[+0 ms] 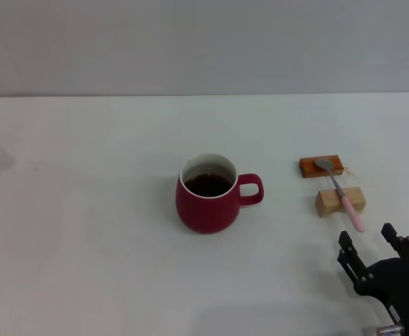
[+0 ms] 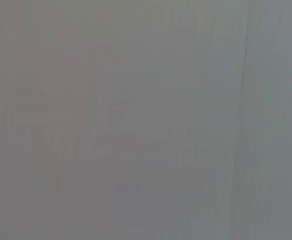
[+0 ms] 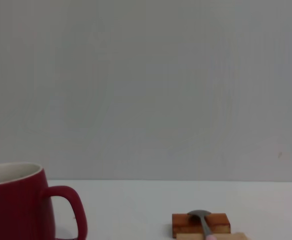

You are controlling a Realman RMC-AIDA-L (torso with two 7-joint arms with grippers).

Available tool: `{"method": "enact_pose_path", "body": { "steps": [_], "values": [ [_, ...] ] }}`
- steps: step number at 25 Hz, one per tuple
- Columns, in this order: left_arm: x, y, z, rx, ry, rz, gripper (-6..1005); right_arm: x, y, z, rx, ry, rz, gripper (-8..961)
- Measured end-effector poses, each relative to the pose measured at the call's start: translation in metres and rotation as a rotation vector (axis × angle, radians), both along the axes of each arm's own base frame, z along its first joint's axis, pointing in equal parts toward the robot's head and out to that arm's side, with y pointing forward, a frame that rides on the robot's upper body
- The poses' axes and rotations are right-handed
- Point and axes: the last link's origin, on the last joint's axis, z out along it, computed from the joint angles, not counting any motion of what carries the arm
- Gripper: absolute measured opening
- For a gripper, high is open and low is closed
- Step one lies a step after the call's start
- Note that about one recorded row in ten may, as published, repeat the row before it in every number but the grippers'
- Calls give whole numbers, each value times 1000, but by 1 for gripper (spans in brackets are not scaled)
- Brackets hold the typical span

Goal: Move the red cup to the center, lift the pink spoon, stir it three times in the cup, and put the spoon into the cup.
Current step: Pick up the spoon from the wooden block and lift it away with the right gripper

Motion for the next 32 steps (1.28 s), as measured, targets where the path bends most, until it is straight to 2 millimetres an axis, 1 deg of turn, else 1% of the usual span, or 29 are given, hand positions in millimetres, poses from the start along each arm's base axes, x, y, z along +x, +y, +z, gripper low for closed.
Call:
{"method": "enact_pose_path", "body": {
  "steps": [6,24,32],
  "values": [
    [1,2,1,3,0,-4,-2,3,9,2,-9,-1,4,724],
    [4,4,2,7,2,-14,-2,2,23,-1,-43,-19,13,723],
    [4,3,2,10,3,-20,-2,2,30,1,-36,-30,24,723]
  ]
}}
